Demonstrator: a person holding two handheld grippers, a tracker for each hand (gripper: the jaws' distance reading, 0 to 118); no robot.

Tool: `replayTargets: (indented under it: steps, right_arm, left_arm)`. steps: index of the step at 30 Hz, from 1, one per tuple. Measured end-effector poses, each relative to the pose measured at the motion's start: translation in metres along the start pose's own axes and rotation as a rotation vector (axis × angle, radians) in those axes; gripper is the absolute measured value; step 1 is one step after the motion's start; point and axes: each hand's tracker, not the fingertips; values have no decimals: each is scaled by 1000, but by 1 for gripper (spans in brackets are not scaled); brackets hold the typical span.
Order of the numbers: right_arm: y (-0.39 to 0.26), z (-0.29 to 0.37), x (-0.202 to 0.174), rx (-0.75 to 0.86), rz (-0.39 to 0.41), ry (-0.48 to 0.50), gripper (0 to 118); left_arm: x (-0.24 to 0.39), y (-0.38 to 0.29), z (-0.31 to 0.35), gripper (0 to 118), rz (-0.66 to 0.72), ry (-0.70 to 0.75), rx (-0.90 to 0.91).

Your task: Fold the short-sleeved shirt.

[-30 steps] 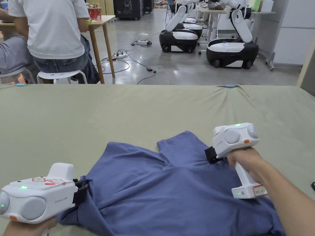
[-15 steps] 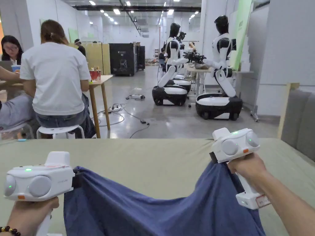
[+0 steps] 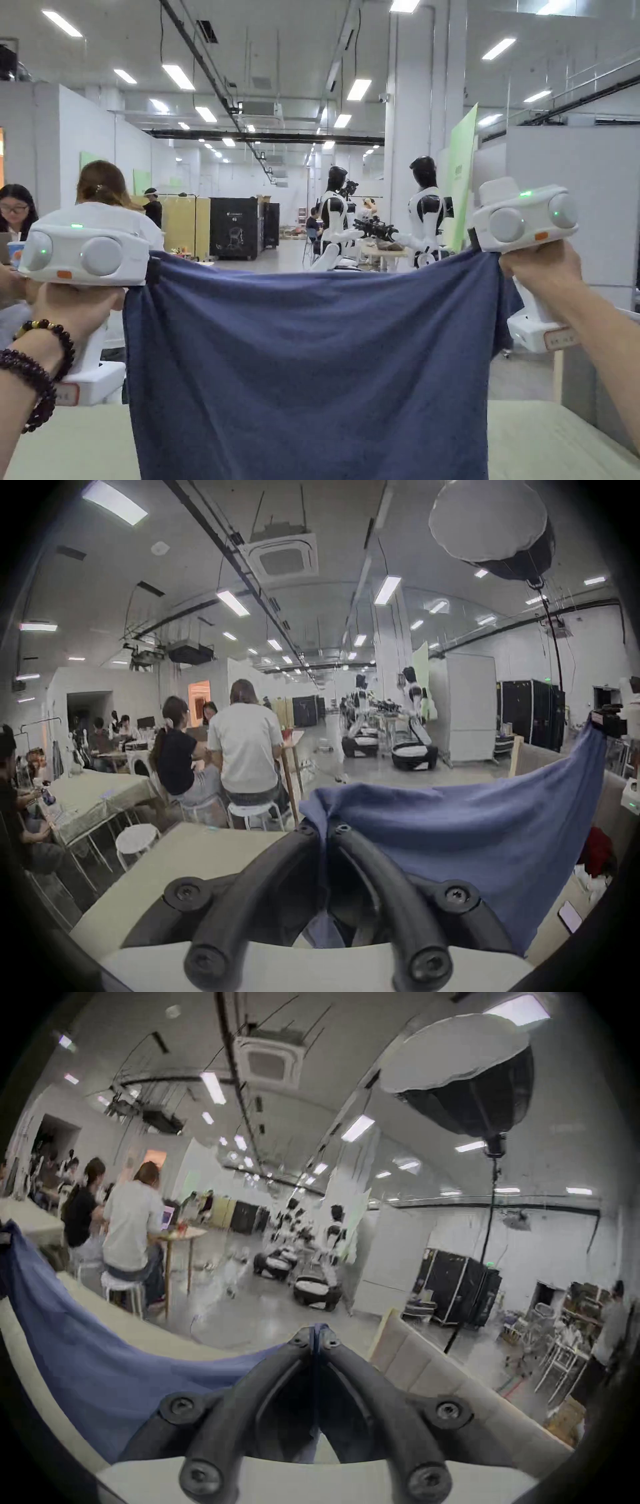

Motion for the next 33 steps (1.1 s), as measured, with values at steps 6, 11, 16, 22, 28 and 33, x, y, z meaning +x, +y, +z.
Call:
replayTargets:
  steps: [6,11,16,22,28,33]
  right_arm:
    - [31,3,13,54,-117,23,1]
    - [32,-2,8,64,-128,32,1]
    - [2,-7,-3,33,-116,48,1]
    - [-73,-21,-21,-76,-119,85,1]
    - [-123,-20,-30,-149,-111,109,1]
    - [-131,18,-12,-143,-140,130,1]
  left_arm:
    - [7,34,0,1,-12,33,45]
    - [8,30,-3,1,-22,34,53]
    - [11,2,-9,1,-15,17,35]
    - [16,-68,-24,1,21,-9,-59]
    - [22,-125,-28,1,18,-28,-159]
    - [18,-136,8,1,38,-43,-153]
